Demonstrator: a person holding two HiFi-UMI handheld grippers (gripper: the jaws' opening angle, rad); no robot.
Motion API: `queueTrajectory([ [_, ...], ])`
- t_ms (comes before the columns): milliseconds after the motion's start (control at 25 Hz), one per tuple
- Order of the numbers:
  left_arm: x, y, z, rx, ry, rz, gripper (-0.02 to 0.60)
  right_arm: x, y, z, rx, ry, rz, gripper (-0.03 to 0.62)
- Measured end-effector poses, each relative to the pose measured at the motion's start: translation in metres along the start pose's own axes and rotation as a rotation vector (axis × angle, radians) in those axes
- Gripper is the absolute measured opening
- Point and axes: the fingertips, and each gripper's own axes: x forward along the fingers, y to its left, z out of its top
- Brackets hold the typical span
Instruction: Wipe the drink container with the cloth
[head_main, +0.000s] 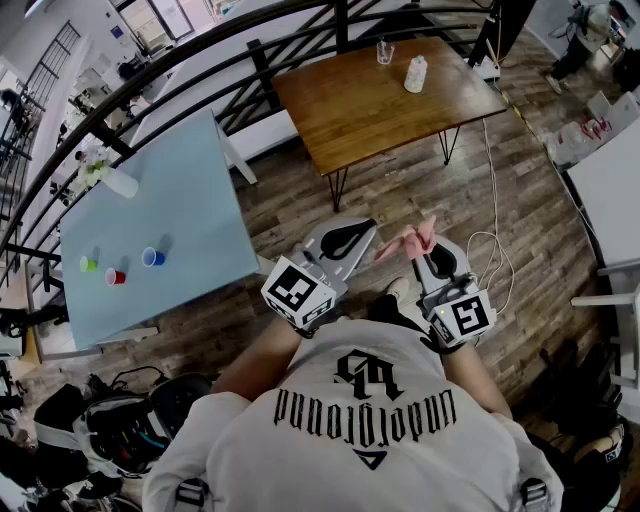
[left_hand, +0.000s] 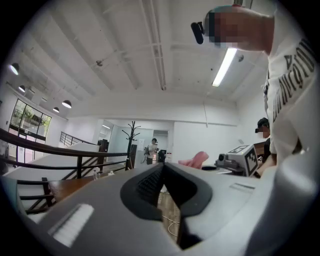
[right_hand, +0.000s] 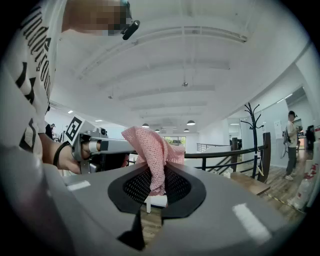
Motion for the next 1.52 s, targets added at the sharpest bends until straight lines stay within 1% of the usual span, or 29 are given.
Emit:
queueTrajectory([
  [120, 0.012, 0.005, -0.010, 0.005, 0.006, -0.007, 0.049, 0.005, -0.010, -0.008, 0.005, 0.007, 0.012, 0.043],
  [240, 0.019, 0.003, -0.028, -0.001, 0.003, -0.009, 0.049, 0.001, -0.014, -0.021, -0.003, 0.004, 0.030, 0.043],
  [320, 0.030, 0.003, -0.036, -0.001, 0.013, -0.018, 0.049, -0.001, -0.024, -0.025, -0.003, -0.002, 0.027, 0.043],
  [520, 0.094, 0.025, -0.030, -0.018, 0.054, -0.045, 0.049, 0.009, -0.091, -0.015, 0.019, 0.010, -0.013, 0.043],
  [640, 0.131, 0.033, -0.037, -0.032, 0.070, -0.045, 0.049, 0.007, -0.134, -0.018, 0.031, 0.018, -0.038, 0.043],
  [720, 0.156, 0.037, -0.043, -0.043, 0.078, -0.043, 0.049, 0.004, -0.161, -0.022, 0.038, 0.023, -0.044, 0.043],
  [880, 0.206, 0.044, -0.052, -0.037, 0.102, -0.034, 0.049, 0.000, -0.214, -0.028, 0.055, 0.033, -0.031, 0.043],
  [1080, 0.256, 0.046, -0.062, -0.038, 0.112, -0.012, 0.049, -0.005, -0.264, -0.031, 0.026, 0.035, -0.008, 0.043],
  [1280, 0.288, 0.050, -0.074, -0.052, 0.133, -0.021, 0.049, 0.001, -0.302, -0.035, 0.036, 0.034, -0.032, 0.043],
  [1360, 0.300, 0.058, -0.076, -0.071, 0.136, -0.030, 0.049, 0.007, -0.316, -0.038, 0.039, 0.042, -0.044, 0.043],
  [1520, 0.328, 0.078, -0.076, -0.064, 0.131, -0.038, 0.049, 0.022, -0.345, -0.040, 0.042, 0.053, -0.077, 0.043],
])
